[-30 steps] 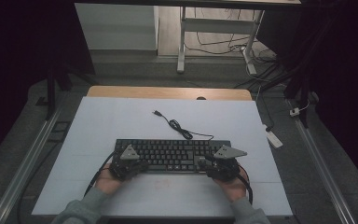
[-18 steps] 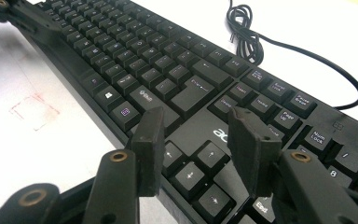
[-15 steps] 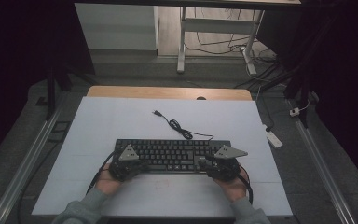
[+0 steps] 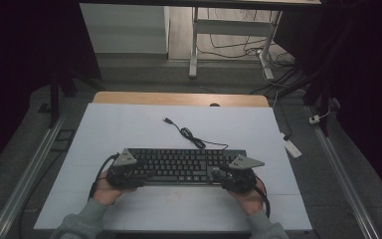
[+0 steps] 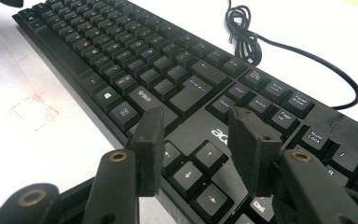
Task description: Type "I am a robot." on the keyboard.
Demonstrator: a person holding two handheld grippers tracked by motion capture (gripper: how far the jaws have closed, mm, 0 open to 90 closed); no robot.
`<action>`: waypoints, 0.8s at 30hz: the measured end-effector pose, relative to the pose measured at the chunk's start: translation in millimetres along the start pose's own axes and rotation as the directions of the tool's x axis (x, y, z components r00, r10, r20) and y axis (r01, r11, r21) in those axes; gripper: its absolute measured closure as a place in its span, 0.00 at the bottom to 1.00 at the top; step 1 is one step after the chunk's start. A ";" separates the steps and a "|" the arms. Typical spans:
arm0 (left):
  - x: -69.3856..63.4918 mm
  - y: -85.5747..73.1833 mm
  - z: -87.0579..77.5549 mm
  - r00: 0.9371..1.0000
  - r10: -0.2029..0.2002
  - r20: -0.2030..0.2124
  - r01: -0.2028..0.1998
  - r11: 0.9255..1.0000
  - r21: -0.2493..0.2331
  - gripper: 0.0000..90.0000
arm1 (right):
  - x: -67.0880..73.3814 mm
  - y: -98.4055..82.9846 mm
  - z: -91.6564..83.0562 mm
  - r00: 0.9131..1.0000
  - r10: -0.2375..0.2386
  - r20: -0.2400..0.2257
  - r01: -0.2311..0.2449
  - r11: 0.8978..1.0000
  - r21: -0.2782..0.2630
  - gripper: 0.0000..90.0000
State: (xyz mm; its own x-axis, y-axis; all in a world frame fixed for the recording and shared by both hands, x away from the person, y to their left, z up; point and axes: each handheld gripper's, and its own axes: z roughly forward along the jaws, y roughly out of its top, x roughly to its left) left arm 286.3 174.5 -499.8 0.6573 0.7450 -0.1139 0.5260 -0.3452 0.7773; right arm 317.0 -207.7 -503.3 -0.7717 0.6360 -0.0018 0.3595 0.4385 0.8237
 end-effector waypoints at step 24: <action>9.6 1.1 -8.2 0.999 -0.027 -0.030 0.027 1.000 0.000 0.37 | 0.3 0.1 -0.1 1.000 -0.002 0.001 0.002 1.000 0.004 0.62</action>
State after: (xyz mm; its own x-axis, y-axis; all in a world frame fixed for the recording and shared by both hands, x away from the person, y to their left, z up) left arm 288.8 185.9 -495.0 0.6263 0.7708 -0.1166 0.5440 -0.3250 0.7736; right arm 316.7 -207.6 -503.2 -0.7722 0.6354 -0.0042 0.3599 0.4428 0.8212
